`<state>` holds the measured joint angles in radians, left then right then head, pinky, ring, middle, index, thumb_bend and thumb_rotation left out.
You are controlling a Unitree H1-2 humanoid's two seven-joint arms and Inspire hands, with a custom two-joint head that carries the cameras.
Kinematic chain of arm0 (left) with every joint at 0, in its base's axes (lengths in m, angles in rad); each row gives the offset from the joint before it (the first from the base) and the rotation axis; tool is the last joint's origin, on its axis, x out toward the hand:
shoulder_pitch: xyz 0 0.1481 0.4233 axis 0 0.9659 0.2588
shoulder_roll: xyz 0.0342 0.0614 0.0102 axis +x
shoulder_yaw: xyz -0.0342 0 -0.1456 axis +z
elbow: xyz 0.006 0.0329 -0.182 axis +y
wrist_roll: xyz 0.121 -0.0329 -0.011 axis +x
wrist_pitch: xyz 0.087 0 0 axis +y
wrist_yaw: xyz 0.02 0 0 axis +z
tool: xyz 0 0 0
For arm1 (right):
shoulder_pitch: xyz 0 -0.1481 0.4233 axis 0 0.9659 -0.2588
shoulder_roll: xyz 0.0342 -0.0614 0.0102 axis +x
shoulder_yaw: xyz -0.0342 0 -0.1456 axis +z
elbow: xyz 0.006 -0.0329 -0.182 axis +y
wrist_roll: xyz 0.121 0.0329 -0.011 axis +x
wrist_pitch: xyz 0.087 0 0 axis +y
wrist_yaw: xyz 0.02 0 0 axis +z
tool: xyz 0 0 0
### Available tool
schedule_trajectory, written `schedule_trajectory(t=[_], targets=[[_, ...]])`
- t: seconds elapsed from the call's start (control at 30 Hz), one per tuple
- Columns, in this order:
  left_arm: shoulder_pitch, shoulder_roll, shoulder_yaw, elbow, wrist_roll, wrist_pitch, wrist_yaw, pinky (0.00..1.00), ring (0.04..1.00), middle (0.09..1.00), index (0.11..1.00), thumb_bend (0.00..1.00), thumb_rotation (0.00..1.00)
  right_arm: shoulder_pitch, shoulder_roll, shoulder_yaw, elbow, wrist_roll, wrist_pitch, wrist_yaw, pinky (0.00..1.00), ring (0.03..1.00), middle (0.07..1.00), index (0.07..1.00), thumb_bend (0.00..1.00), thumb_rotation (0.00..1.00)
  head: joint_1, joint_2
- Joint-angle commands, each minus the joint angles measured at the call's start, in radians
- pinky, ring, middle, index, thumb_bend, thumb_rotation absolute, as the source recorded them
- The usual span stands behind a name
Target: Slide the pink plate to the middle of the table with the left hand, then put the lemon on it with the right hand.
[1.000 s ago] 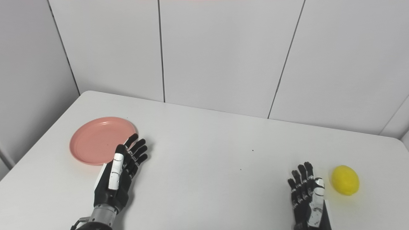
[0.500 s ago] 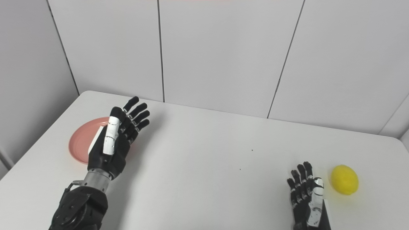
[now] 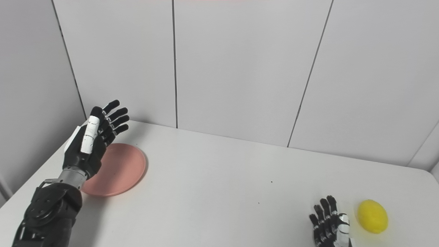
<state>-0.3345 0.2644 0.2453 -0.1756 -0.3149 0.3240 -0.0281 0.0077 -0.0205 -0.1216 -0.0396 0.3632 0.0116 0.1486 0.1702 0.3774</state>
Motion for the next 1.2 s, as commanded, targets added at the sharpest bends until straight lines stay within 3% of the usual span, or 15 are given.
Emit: schedule_trajectory(t=[0.0,0.13,0.37,0.63,0.87,1.17], targets=[[-0.060,0.038,0.009,0.005,0.023,-0.056,-0.010,0.85,0.845,0.834,0.850,1.00,0.88,0.054,0.005,0.000,0.090,0.005,-0.021,0.019,1.00,0.993,1.000,1.000,0.72,1.00,0.001,0.001],[-0.077,0.069,0.025,0.050,0.029,-0.077,-0.018,0.80,0.813,0.807,0.844,0.98,0.90,0.053,0.006,0.000,0.092,0.006,-0.026,0.020,1.00,0.992,1.000,1.000,0.72,1.00,-0.001,0.002],[-0.116,0.123,0.064,0.092,0.023,-0.058,-0.018,0.76,0.776,0.779,0.828,1.00,0.87,0.055,0.007,0.003,0.089,0.004,-0.028,0.020,1.00,0.996,1.000,1.000,0.71,1.00,0.000,0.008],[-0.158,0.208,0.095,0.180,0.020,-0.051,-0.033,0.83,0.814,0.799,0.846,0.98,0.88,0.061,0.006,0.004,0.069,0.008,-0.013,0.018,1.00,0.993,1.000,1.000,0.72,1.00,0.001,0.019],[-0.174,0.250,0.111,0.264,0.018,-0.044,-0.042,0.83,0.826,0.806,0.853,0.94,0.89,0.066,0.005,0.005,0.057,0.004,-0.005,0.011,1.00,0.993,1.000,1.000,0.72,1.00,0.002,0.025],[-0.167,0.253,0.108,0.438,0.049,-0.117,-0.042,0.84,0.834,0.806,0.849,0.92,0.90,0.068,0.003,0.007,0.051,0.006,0.001,0.010,1.00,0.992,1.000,1.000,0.71,1.00,-0.001,0.031]])
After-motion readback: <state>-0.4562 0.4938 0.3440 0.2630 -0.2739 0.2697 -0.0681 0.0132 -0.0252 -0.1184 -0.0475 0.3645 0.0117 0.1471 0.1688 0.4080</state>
